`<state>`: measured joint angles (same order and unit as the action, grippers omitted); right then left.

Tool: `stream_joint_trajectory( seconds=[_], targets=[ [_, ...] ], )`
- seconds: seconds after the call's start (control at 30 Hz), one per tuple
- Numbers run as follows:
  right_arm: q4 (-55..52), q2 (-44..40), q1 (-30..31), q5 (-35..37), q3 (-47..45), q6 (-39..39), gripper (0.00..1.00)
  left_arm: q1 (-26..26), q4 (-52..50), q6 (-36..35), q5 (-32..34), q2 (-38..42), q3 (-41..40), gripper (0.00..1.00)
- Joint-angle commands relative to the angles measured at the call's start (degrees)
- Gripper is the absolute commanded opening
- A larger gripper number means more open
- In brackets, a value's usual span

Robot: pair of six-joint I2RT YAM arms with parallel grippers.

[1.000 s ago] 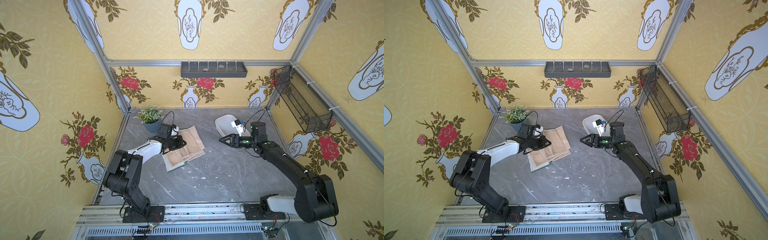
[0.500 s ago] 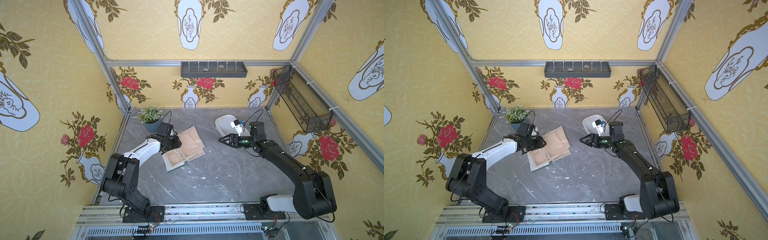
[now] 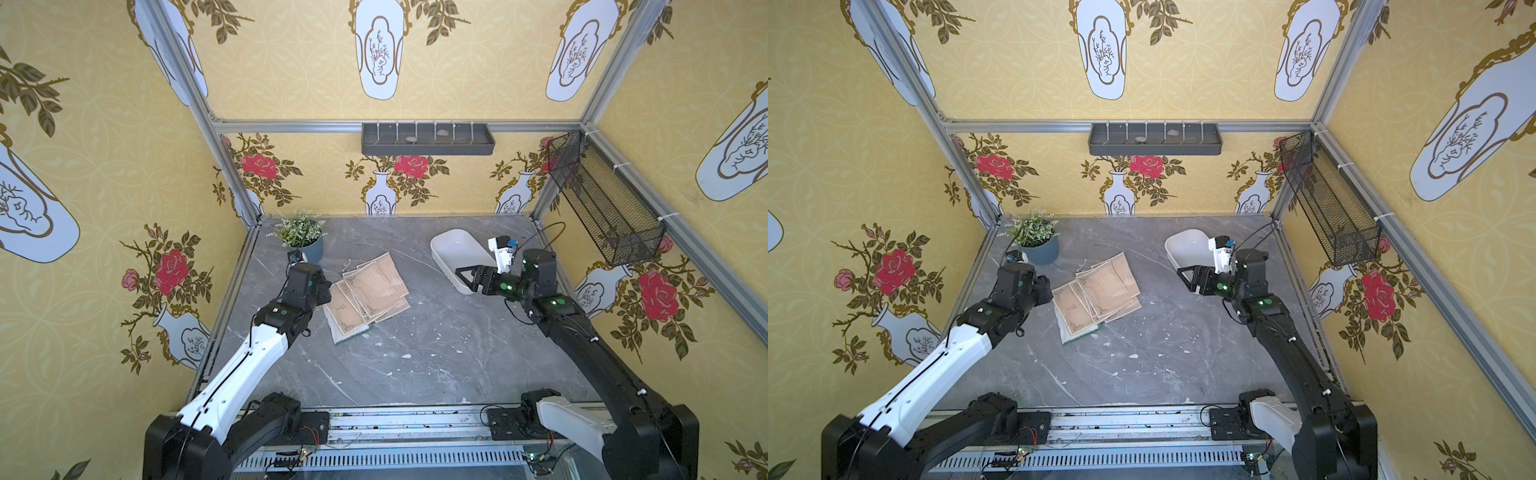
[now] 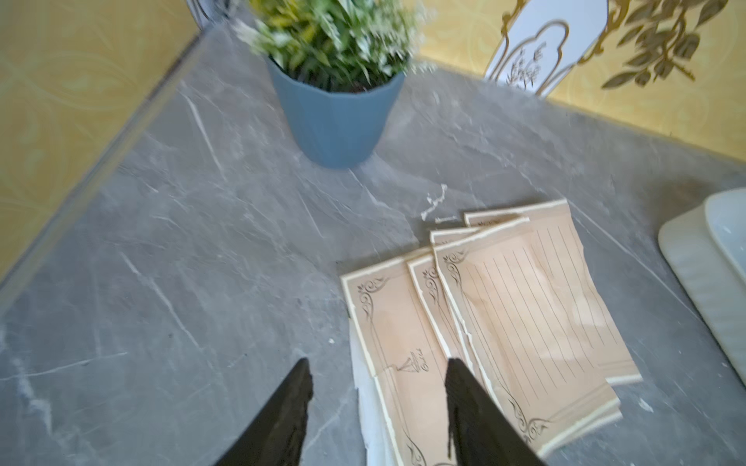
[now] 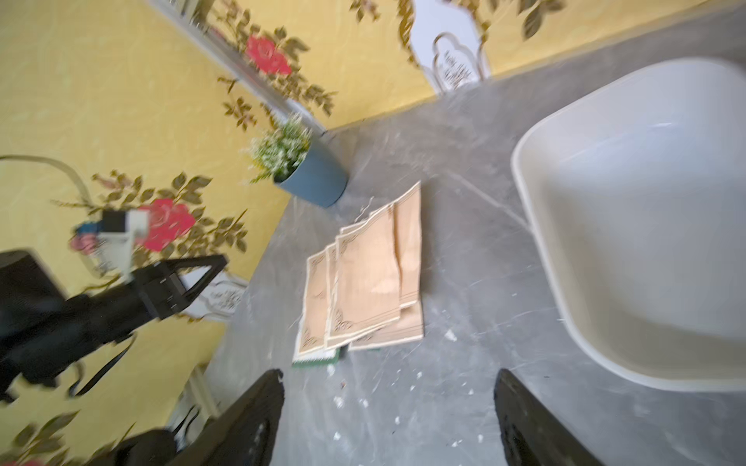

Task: Take out the stationery paper from the storage box
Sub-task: Place the stationery paper at the center of the board, then reset both arms

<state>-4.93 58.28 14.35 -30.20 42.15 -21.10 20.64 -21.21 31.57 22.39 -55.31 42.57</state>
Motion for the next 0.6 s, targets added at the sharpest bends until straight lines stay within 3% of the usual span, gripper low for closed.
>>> stream_joint_trajectory(
  seconds=[0.0,0.07,0.1,0.2,0.33,0.57],
  targets=[
    [5.82,-3.42,-0.08,20.17,-3.99,-0.50,0.97,-0.05,4.44,-1.39,9.60,7.14,-4.39,0.73],
    [7.04,-3.92,-0.08,29.38,-7.06,0.47,0.97,0.01,5.93,-2.92,10.48,10.65,-6.82,0.77],
    [7.24,-3.64,0.07,32.38,-7.99,1.51,0.97,-0.04,6.20,-3.43,10.73,11.52,-7.54,0.98],
    [8.60,-2.25,0.40,43.64,-10.82,1.69,0.97,-0.08,7.11,-5.56,12.26,10.92,-8.70,0.99],
    [18.97,-0.92,1.80,53.99,-17.67,5.64,0.97,-0.03,13.93,-9.97,13.97,5.56,-11.63,0.99],
    [33.10,1.67,2.77,64.11,-24.65,10.76,0.97,-0.40,28.07,-15.73,15.59,3.97,-18.66,0.99]
  ],
)
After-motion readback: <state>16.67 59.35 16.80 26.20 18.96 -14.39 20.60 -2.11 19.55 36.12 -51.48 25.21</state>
